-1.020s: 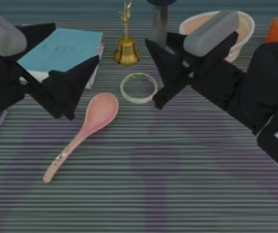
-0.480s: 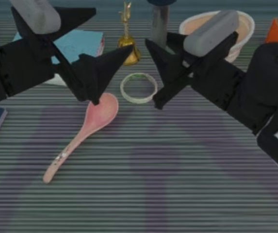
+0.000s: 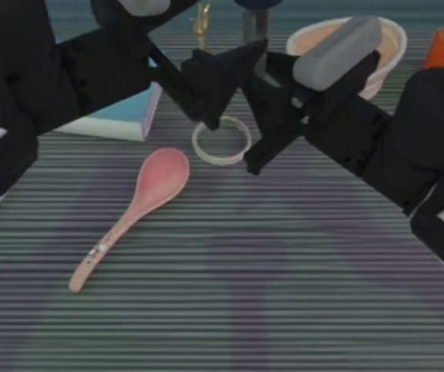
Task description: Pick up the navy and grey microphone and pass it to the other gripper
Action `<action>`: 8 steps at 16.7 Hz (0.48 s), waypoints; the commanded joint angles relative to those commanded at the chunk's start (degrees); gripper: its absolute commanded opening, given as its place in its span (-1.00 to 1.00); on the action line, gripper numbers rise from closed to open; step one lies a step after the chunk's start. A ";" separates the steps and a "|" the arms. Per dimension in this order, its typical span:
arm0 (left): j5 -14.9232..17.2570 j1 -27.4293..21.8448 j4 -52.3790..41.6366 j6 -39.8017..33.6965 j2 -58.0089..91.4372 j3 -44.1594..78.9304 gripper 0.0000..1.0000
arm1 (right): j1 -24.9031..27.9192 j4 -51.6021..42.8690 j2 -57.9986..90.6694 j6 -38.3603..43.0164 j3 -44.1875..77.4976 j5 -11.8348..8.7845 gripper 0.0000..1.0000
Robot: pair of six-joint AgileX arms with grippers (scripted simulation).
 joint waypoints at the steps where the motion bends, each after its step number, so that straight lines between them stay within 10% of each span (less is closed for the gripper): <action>1: -1.29 -1.32 0.60 -0.03 2.61 1.90 1.00 | 0.00 0.00 0.00 0.00 0.00 0.00 -1.00; 8: -4.55 -4.70 1.93 -0.18 8.21 6.48 1.00 | 0.00 0.00 0.00 0.00 0.00 0.00 -1.00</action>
